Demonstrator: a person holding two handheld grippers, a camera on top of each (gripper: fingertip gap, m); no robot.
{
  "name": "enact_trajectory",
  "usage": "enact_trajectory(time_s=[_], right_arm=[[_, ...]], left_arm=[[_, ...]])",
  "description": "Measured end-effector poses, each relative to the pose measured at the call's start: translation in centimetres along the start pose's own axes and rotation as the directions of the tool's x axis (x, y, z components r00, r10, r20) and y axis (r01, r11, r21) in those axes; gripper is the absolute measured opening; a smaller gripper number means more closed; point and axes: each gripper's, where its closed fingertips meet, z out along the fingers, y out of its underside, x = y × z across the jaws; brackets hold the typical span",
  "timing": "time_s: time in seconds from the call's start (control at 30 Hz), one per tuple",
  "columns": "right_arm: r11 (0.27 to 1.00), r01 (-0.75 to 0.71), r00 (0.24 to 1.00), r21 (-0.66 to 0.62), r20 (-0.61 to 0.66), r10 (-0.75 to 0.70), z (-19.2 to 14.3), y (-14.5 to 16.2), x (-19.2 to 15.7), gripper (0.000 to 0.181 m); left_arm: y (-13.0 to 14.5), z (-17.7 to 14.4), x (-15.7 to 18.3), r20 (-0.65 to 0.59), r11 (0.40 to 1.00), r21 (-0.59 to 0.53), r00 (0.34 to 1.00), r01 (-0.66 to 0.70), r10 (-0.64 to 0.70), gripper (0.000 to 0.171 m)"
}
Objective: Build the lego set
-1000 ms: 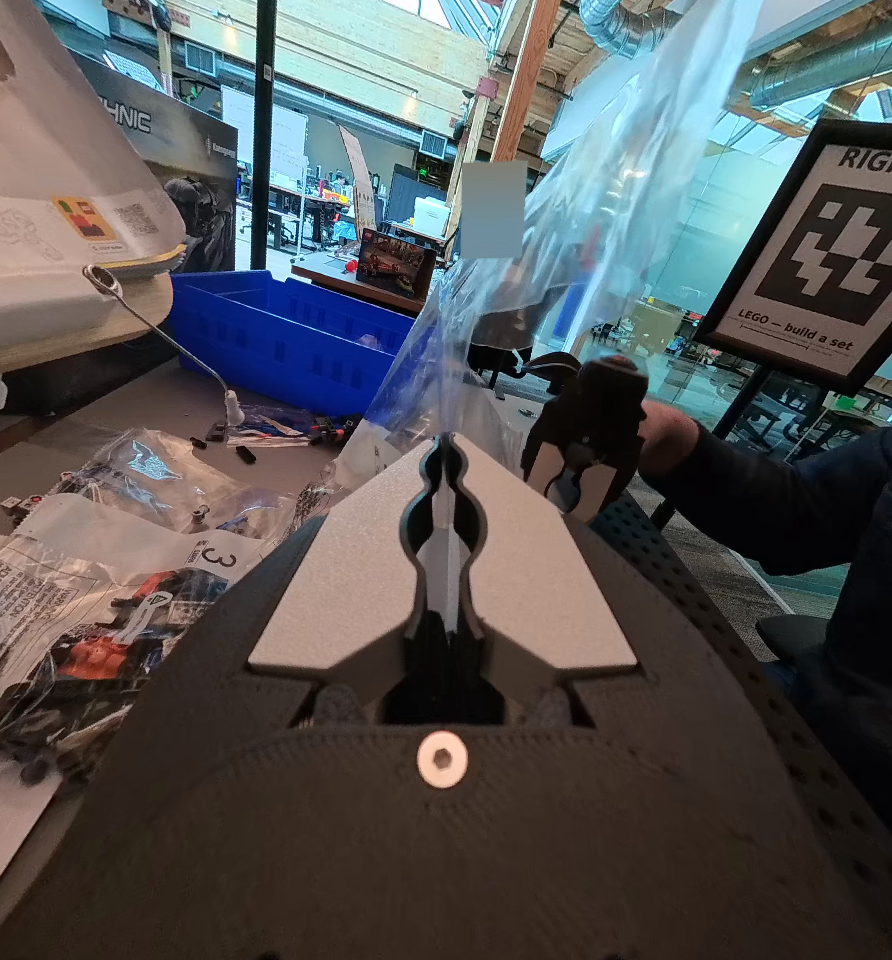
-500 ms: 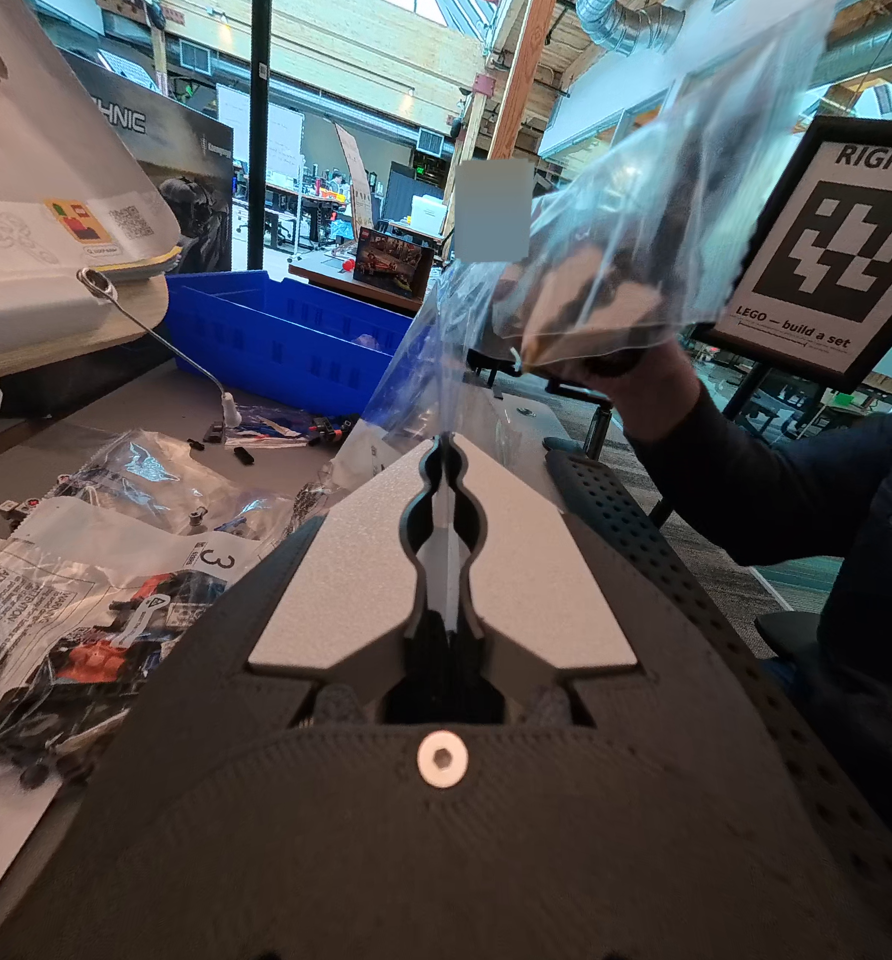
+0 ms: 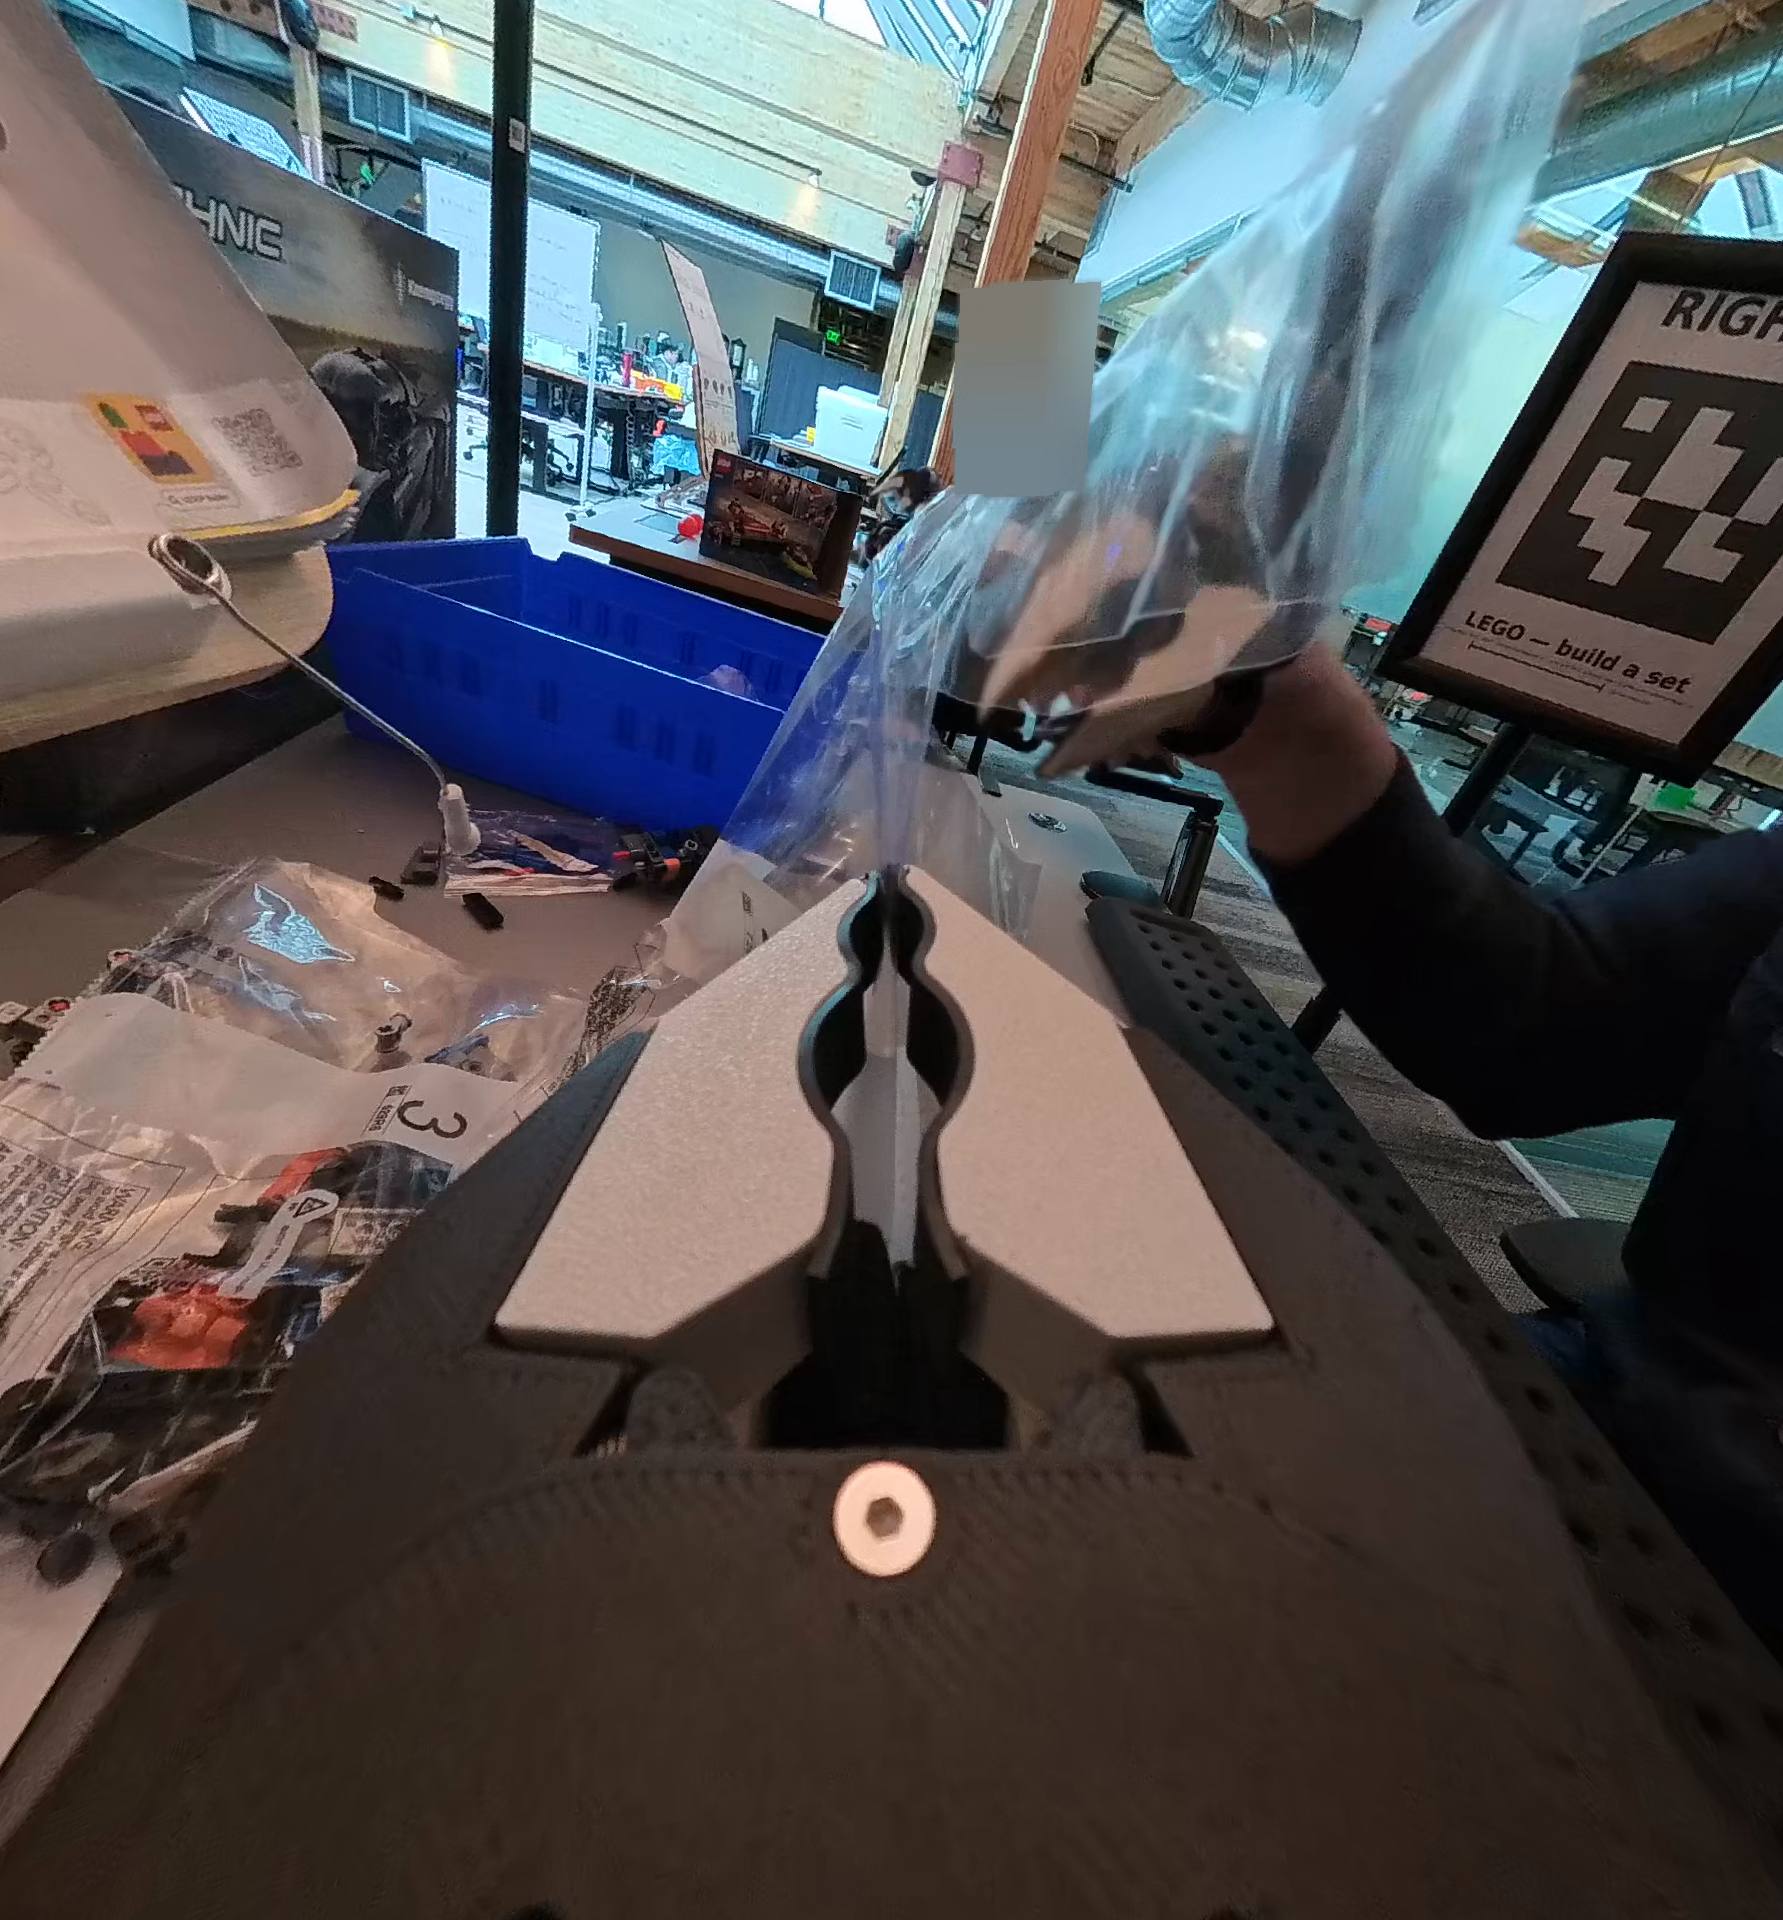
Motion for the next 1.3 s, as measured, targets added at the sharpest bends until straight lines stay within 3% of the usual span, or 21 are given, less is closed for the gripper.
enact_trajectory(time_s=[0.13, 0.23, 0.4, 0.57, 0.73, 0.87, 1.0, 1.07, 1.17, 1.3], right_arm=[[0.975, -0.020, 0.990, -0.220, 0.133, 0.050, 0.7, 7.7, -3.1, 0.026], [0.946, 0.031, 0.979, -0.324, 0.201, 0.037, 2.0, 11.8, -5.3, 0.025], [0.908, 0.056, 0.977, -0.416, 0.211, 0.037, 3.3, 14.9, -5.7, 0.017], [0.887, 0.066, 0.968, -0.458, 0.247, 0.056, 3.7, 16.0, -6.0, 0.005], [0.926, 0.063, 0.970, -0.373, 0.241, 0.031, 3.3, 13.2, -5.6, 0.004], [0.990, 0.077, 0.985, -0.117, 0.161, -0.058, 2.0, 4.8, -3.7, 0.005], [0.988, 0.121, 0.990, 0.093, 0.058, -0.126, 1.5, -3.5, -1.7, 0.005], [0.989, 0.136, 0.989, 0.060, 0.050, -0.139, 2.7, -4.5, -1.1, 0.006], [0.991, 0.117, 0.993, -0.065, 0.025, -0.116, 5.1, -3.4, 0.1, 0.027], [0.995, 0.098, 0.995, -0.013, -0.034, -0.098, 3.5, -2.9, 0.9, 0.028]], left_arm=[[0.2, 0.2, 0.1, -0.002, 1.000, -0.004, 1.000, 0.001, -0.001, 0.000], [0.3, 0.3, 0.2, -0.001, 1.000, -0.010, 1.000, -0.001, 0.001, 0.000], [0.2, 0.2, 0.2, 0.003, 1.000, -0.007, 1.000, -0.001, 0.001, 0.000], [0.2, 0.1, 0.0, 0.003, 1.000, -0.004, 1.000, 0.001, -0.001, 0.000], [0.2, 0.2, 0.0, 0.002, 1.000, -0.005, 1.000, 0.001, -0.001, 0.000], [0.3, 0.3, 0.1, -0.001, 1.000, -0.009, 1.000, 0.000, 0.000, 0.000], [0.3, 0.3, 0.2, -0.001, 1.000, -0.012, 1.000, -0.002, 0.002, 0.000], [0.2, 0.3, 0.2, 0.000, 1.000, -0.012, 1.000, -0.003, 0.003, 0.000], [0.2, 0.2, 0.2, -0.001, 1.000, -0.012, 1.000, -0.005, 0.005, 0.000], [0.0, 0.0, 0.1, 0.000, 1.000, -0.007, 1.000, -0.006, 0.006, 0.000]])
